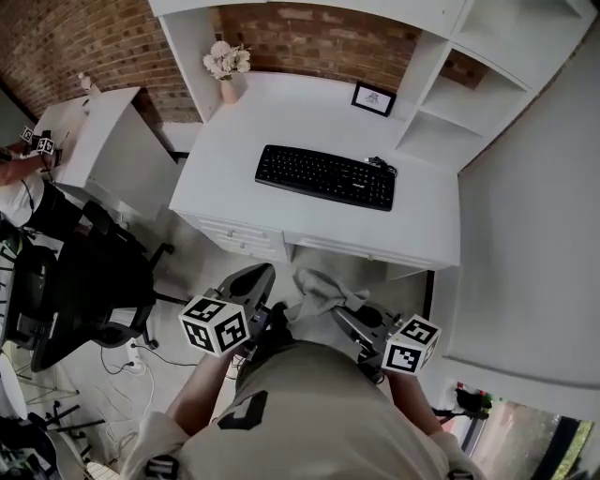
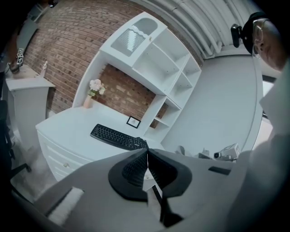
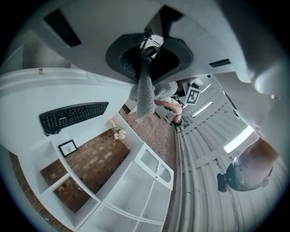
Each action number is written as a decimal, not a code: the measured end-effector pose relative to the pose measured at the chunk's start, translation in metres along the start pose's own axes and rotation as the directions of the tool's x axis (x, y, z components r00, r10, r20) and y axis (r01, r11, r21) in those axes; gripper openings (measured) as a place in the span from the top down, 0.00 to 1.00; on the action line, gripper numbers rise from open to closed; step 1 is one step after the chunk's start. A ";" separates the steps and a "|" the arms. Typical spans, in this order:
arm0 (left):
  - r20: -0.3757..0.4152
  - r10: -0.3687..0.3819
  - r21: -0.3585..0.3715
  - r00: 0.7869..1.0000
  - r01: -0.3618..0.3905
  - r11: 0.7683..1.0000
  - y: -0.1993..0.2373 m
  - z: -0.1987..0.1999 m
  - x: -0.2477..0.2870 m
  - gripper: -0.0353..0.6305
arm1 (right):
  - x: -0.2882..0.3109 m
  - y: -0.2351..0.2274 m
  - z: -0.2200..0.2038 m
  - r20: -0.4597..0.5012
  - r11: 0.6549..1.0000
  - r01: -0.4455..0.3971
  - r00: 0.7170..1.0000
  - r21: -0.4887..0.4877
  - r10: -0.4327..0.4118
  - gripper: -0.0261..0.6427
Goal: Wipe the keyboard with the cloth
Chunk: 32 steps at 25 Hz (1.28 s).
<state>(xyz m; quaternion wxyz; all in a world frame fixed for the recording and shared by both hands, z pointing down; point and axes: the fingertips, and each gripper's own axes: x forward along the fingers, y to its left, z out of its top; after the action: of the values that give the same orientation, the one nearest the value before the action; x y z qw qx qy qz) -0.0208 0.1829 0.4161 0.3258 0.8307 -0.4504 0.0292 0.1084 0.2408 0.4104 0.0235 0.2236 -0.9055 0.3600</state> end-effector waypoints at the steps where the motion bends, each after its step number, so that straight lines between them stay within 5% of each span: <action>1: -0.002 0.001 -0.008 1.000 -0.001 1.000 0.011 0.004 0.000 0.94 | 0.011 -0.001 0.003 -0.006 1.000 0.003 1.000 -0.003 -0.003 0.92; 17: 0.037 0.034 -0.050 0.999 -0.032 0.998 0.140 0.062 0.000 0.94 | 0.126 -0.018 0.038 -0.072 0.996 0.088 0.993 -0.011 -0.088 0.92; 28: 0.029 0.082 -0.072 0.996 -0.080 0.994 0.147 0.070 0.010 0.94 | 0.150 -0.053 0.055 -0.038 0.992 0.115 0.993 0.052 -0.113 0.93; 32: 0.064 0.141 -0.075 0.988 -0.136 0.988 0.139 0.084 0.032 0.94 | 0.146 -0.079 0.081 -0.037 0.994 0.110 0.993 0.004 -0.110 0.93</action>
<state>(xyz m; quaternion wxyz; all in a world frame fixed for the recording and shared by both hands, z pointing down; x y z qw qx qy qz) -0.1293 0.0593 0.4325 0.3364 0.7859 -0.5188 0.0069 0.0199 0.0798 0.4307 0.0593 0.2664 -0.8902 0.3647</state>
